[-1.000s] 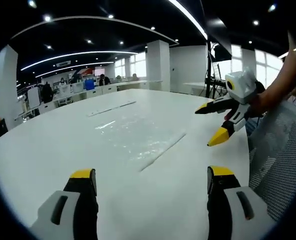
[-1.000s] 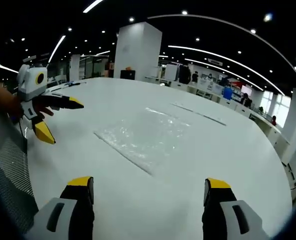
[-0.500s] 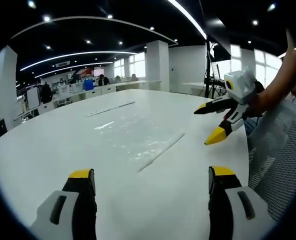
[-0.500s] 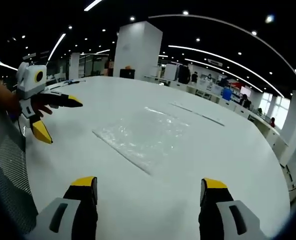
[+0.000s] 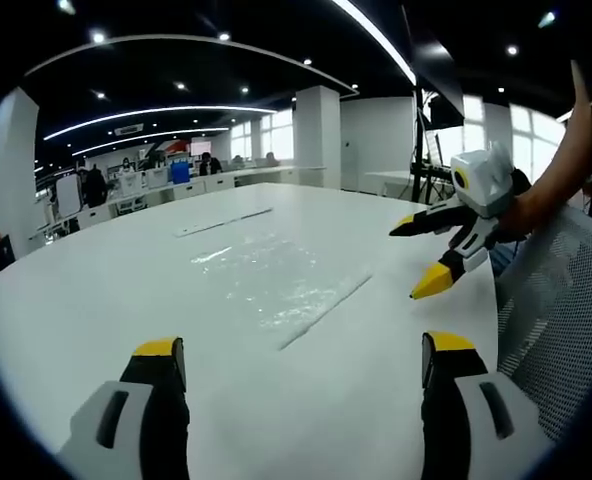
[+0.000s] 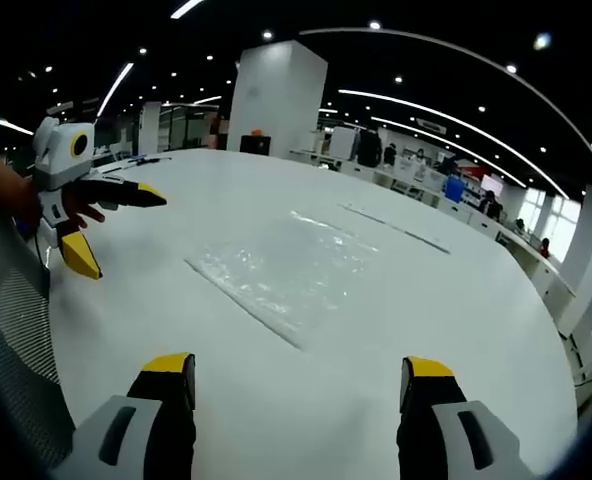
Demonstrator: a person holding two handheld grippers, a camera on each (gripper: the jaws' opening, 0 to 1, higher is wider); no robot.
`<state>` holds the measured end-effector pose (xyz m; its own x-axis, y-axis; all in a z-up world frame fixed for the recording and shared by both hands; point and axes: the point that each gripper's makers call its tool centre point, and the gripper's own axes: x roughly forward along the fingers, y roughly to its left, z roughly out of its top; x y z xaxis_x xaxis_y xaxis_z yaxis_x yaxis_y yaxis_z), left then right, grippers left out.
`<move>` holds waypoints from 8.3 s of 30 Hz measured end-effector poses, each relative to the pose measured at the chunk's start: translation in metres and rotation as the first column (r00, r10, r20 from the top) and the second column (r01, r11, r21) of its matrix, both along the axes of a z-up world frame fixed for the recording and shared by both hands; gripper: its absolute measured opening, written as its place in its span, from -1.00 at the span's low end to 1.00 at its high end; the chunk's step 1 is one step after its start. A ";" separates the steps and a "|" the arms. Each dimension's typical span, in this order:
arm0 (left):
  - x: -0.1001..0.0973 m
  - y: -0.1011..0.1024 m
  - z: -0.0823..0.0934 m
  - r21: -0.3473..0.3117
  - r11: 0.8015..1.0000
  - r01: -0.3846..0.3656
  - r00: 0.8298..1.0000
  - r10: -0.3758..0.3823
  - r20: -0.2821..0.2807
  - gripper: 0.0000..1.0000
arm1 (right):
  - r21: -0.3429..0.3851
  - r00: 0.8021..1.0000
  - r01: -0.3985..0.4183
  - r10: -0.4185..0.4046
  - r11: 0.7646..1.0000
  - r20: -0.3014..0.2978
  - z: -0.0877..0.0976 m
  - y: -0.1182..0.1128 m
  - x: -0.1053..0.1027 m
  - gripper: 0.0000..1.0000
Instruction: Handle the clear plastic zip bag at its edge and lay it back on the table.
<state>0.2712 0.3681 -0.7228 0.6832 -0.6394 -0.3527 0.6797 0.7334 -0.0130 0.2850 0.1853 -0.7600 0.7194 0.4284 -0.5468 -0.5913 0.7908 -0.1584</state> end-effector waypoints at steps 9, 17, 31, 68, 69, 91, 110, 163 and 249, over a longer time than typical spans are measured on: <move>0.000 0.001 -0.005 0.012 1.000 0.016 1.000 -0.016 -0.003 0.98 | 0.011 1.000 0.011 -0.011 1.000 -0.004 -0.001 -0.002 0.001 0.71; -0.001 0.002 -0.005 0.016 1.000 0.016 1.000 -0.016 -0.005 0.98 | 0.012 1.000 0.009 -0.009 1.000 0.000 0.001 -0.001 0.001 0.74; -0.004 -0.004 -0.004 0.029 0.999 0.027 1.000 -0.027 -0.006 0.98 | -0.015 1.000 -0.011 0.011 1.000 0.005 -0.001 0.001 -0.001 0.70; -0.008 -0.009 -0.009 0.081 0.994 0.076 0.997 -0.076 0.001 0.92 | -0.347 0.964 -0.250 0.265 0.904 -0.003 0.013 -0.004 0.010 0.19; -0.008 -0.009 -0.010 0.083 0.994 0.077 0.997 -0.077 0.001 0.92 | -0.364 0.960 -0.263 0.279 0.894 -0.009 0.014 -0.004 0.010 0.16; -0.008 -0.010 -0.006 0.092 0.993 0.077 0.997 -0.078 0.012 0.83 | -0.566 0.853 -0.438 0.521 0.698 -0.018 0.015 0.017 0.032 -0.08; -0.007 -0.008 -0.010 0.098 0.993 0.070 0.998 -0.070 0.004 0.65 | -0.652 0.814 -0.466 0.578 0.597 -0.053 -0.002 0.024 0.043 -0.39; 0.001 0.014 -0.001 0.166 0.985 0.037 0.999 -0.036 -0.012 0.46 | -0.599 0.824 -0.441 0.566 0.668 0.024 0.019 0.031 0.031 -1.00; -0.004 -0.040 0.013 0.623 0.681 0.385 0.848 -0.527 0.052 -1.00 | -0.479 0.834 -0.473 0.551 0.739 0.026 0.055 0.031 -0.021 -1.00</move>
